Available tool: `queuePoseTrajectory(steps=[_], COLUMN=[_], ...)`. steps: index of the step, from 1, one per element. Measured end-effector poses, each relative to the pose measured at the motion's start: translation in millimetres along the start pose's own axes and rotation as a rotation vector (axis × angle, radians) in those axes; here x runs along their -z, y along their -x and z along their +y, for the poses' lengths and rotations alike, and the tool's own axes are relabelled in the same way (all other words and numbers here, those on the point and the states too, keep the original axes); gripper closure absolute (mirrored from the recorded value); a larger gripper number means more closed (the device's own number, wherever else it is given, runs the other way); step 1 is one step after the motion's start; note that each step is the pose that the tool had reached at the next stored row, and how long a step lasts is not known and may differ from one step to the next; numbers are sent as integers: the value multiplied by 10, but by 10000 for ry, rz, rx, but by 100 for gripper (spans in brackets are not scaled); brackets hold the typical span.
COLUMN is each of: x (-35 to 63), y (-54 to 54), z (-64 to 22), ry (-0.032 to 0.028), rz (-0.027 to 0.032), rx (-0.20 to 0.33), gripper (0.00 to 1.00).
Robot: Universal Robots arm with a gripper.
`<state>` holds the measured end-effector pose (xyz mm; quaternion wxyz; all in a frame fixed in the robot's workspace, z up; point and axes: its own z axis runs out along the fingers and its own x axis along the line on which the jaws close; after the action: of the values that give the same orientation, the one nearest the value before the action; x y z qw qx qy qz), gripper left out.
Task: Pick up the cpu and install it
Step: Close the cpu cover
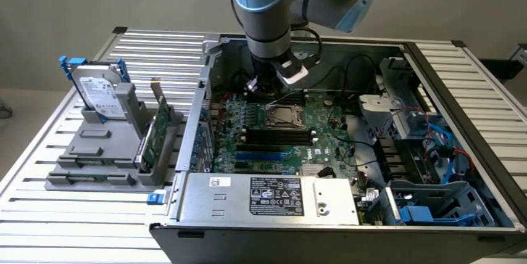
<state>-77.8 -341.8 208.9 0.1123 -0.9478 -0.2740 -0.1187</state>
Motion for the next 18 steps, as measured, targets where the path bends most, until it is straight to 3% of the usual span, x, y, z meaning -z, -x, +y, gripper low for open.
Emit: queuePoseTrajectory(steps=[7,11,14,18], x=[49,54,53,54], y=[42,58,60,60], z=[-40,-52,-53,-53], ry=[-62,-47,2,163], rz=[-104,-135,-170,-291], rx=[-36,-35,-27,1], gripper=[89,89,89,89])
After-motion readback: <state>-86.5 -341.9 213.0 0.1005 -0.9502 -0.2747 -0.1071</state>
